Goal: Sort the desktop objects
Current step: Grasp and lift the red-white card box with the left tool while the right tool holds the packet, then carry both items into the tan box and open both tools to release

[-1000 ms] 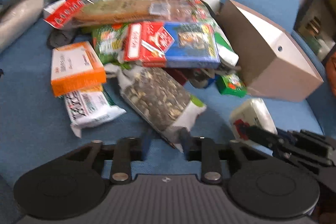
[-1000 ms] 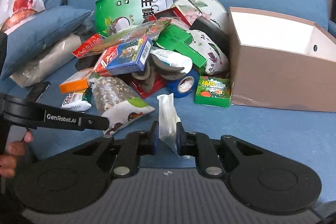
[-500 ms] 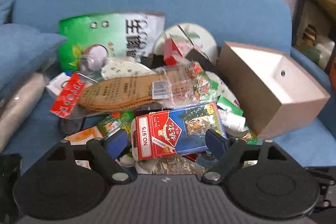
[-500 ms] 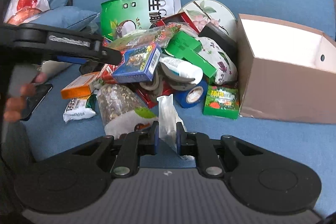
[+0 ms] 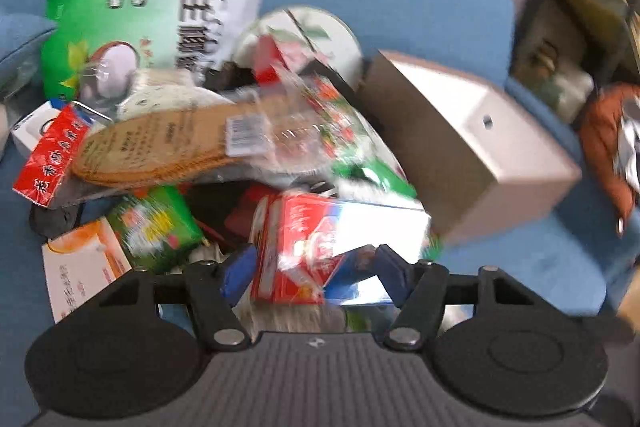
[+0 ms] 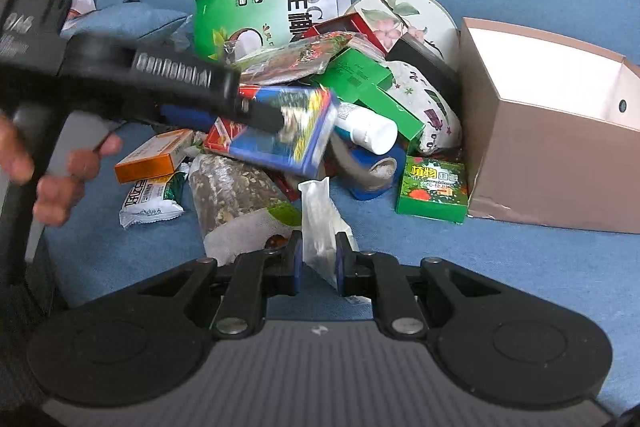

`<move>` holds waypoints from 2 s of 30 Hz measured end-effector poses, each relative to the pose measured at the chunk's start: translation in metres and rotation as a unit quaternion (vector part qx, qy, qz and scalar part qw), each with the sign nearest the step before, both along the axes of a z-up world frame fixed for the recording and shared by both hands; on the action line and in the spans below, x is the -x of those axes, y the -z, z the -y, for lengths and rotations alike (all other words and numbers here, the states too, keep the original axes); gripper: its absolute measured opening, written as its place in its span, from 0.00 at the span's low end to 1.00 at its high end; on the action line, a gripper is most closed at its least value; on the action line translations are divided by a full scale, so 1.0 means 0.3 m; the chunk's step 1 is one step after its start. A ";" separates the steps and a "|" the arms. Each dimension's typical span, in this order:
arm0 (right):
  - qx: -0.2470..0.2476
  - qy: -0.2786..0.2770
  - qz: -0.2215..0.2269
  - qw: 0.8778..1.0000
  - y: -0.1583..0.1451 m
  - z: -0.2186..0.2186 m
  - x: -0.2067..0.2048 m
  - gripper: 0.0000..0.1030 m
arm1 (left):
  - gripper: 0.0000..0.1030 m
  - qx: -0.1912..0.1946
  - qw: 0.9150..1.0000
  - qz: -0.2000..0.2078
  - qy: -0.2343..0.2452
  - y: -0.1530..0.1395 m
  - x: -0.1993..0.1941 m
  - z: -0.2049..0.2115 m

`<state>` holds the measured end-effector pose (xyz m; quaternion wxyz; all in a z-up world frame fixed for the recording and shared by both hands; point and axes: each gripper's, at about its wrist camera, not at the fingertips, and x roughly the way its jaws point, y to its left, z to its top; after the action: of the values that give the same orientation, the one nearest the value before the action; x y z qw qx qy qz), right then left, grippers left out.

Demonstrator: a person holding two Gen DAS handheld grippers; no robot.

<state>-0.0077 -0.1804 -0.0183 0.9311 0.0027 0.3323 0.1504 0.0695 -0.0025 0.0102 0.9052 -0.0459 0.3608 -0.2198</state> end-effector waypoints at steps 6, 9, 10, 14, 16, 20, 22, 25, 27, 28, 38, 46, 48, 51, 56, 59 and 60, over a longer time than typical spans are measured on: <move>-0.007 0.010 0.000 1.000 0.000 0.025 0.007 0.14 | 0.64 0.025 0.998 -0.048 0.028 0.007 0.033 0.019; -0.008 0.010 0.002 1.000 -0.001 0.030 0.010 0.14 | 0.65 0.018 0.998 -0.048 0.025 0.000 0.032 0.040; -0.008 0.010 0.002 1.000 -0.002 0.033 0.011 0.14 | 0.66 0.025 0.998 -0.055 0.024 -0.004 0.030 0.043; -0.010 0.013 0.003 1.000 -0.002 0.045 0.013 0.14 | 0.79 0.061 0.996 -0.061 0.026 -0.023 0.026 0.063; -0.013 0.016 0.001 1.000 0.000 0.050 0.009 0.13 | 0.81 0.046 0.997 -0.065 0.001 -0.024 0.016 0.088; -0.018 0.016 0.004 1.000 -0.001 0.057 0.016 0.14 | 0.81 0.000 0.991 -0.102 -0.089 0.008 0.003 0.122; -0.020 0.017 0.006 1.000 -0.001 0.067 0.019 0.14 | 0.81 0.012 0.989 -0.095 -0.116 0.016 0.017 0.119; -0.024 0.021 0.004 0.999 0.004 0.080 0.016 0.14 | 0.82 0.008 0.988 -0.094 -0.122 0.022 0.005 0.141; -0.027 0.023 0.006 0.999 0.006 0.085 0.017 0.14 | 0.81 -0.005 0.990 -0.090 -0.112 0.021 0.000 0.176; -0.029 0.024 0.006 0.999 0.006 0.086 0.018 0.14 | 0.80 -0.009 0.991 -0.091 -0.102 0.022 0.002 0.197; -0.022 0.039 0.006 0.999 0.015 0.132 0.037 0.14 | 0.27 0.043 0.987 -0.147 -0.045 0.147 0.023 0.202; -0.043 0.039 0.013 0.998 -0.015 0.164 0.045 0.13 | 0.17 0.036 0.995 -0.089 -0.031 0.031 0.084 0.188; -0.060 0.040 0.021 0.997 -0.042 0.186 0.050 0.13 | 0.17 0.037 0.997 -0.068 -0.021 -0.006 0.100 0.212; -0.080 0.040 0.043 0.995 -0.106 0.231 0.058 0.13 | 0.17 0.050 0.998 -0.040 -0.001 -0.088 0.102 0.223; -0.073 0.069 0.119 0.988 -0.267 0.332 0.042 0.13 | 0.17 0.063 0.998 0.010 0.021 -0.231 0.035 0.310; -0.051 0.108 0.173 0.978 -0.362 0.394 -0.006 0.13 | 0.17 0.064 0.996 0.046 0.038 -0.296 -0.012 0.381; -0.051 0.122 0.181 0.975 -0.380 0.418 -0.040 0.13 | 0.17 0.073 0.995 0.047 0.044 -0.310 -0.050 0.412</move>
<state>0.0042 -0.3057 0.0957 0.9857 0.0632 0.1478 0.0505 0.0843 -0.1262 0.1031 0.9046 -0.0859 0.3028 -0.2874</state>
